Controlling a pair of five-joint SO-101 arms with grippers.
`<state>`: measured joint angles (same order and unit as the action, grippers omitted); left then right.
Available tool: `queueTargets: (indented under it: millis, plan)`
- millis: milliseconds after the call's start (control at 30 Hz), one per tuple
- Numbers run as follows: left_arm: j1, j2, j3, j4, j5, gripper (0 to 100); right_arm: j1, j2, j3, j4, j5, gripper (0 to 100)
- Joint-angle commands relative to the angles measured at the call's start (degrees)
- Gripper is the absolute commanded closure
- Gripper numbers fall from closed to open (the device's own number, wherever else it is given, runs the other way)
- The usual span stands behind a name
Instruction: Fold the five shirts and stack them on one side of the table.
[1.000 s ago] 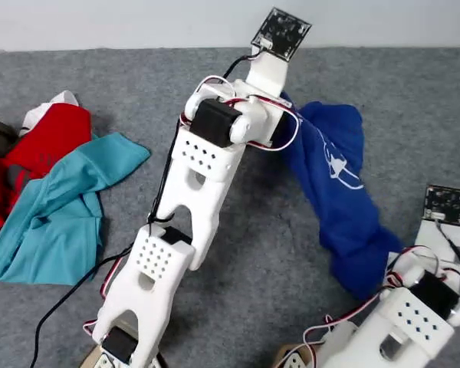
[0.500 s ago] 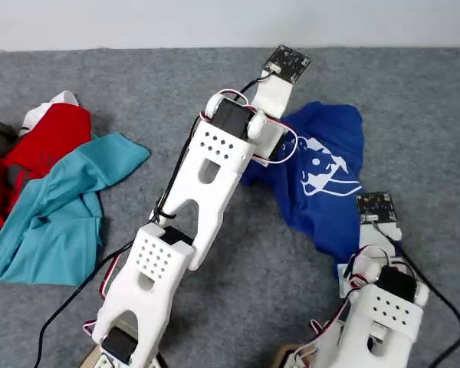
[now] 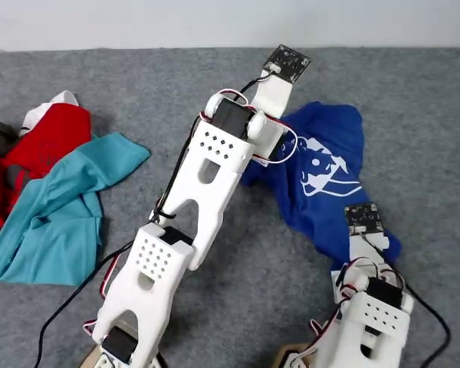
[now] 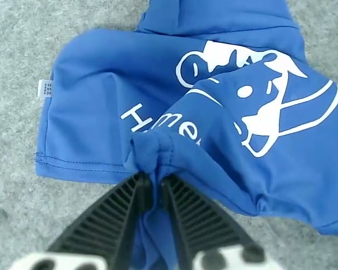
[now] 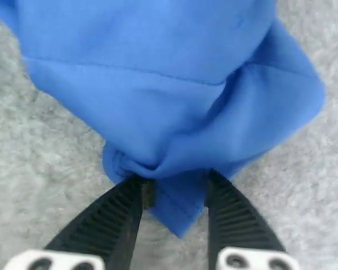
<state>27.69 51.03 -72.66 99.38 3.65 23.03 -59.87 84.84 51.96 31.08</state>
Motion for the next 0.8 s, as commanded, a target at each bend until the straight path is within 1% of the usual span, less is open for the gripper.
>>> queueTargets:
  millis: [0, 33, 100, 200, 400, 600, 700, 767]
  plan:
    - [-0.53, -3.96, -0.22, 1.23, -0.88, 99, -0.31, -0.66, -0.53, -1.10, 5.54, 98.3]
    - [-0.53, -3.96, -0.31, 1.23, -0.88, 99, -0.31, -0.66, -0.88, -1.10, 6.24, 99.6]
    - [-0.88, -4.04, -0.40, 1.23, -0.88, 99, -0.31, -0.66, -3.08, -0.66, 6.42, 97.8]
    - [-2.20, -4.04, -0.40, 1.23, -0.88, 99, -0.31, -0.66, -9.23, -0.04, 6.33, 98.8]
    - [-6.42, -5.36, -0.40, 1.23, -0.88, 99, -0.31, -0.66, -27.96, 6.73, 6.24, 98.9]
    - [-10.02, -10.99, -0.31, 1.23, -0.88, 99, -0.40, -0.66, -43.08, 9.71, 6.24, 98.9]
    - [-11.69, -13.89, -0.13, 1.23, -0.88, 99, -0.66, -0.66, -46.42, 11.56, 6.24, 98.9]
    - [-12.22, -14.86, 0.04, 1.23, -0.88, 99, -0.75, -0.04, -44.84, 14.46, 6.24, 98.7]
